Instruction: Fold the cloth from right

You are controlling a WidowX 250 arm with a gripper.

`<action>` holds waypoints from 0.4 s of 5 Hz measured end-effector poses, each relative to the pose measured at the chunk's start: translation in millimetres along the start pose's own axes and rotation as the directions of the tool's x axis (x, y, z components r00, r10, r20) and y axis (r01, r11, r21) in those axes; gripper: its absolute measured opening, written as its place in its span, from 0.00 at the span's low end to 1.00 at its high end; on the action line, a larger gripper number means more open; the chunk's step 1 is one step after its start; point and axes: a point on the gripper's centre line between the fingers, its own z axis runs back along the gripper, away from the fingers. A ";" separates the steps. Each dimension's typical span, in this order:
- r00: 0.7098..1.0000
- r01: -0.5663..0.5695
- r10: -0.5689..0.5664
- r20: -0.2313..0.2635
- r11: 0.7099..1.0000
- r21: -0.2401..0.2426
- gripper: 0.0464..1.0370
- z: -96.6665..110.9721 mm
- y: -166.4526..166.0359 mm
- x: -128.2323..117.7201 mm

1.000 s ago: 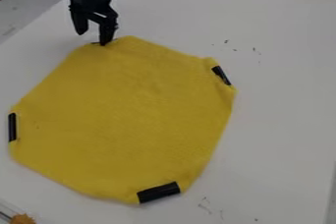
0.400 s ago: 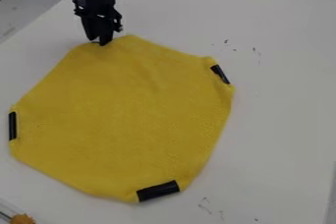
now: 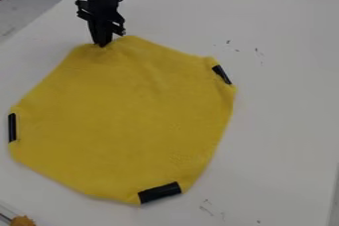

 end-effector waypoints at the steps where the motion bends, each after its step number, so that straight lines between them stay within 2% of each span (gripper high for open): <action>1: 1.000 -0.007 0.006 0.022 1.000 0.022 0.01 3.6 -0.1 -3.9; 2: 0.995 -0.025 0.017 0.094 0.996 0.085 0.01 27.3 3.2 -6.5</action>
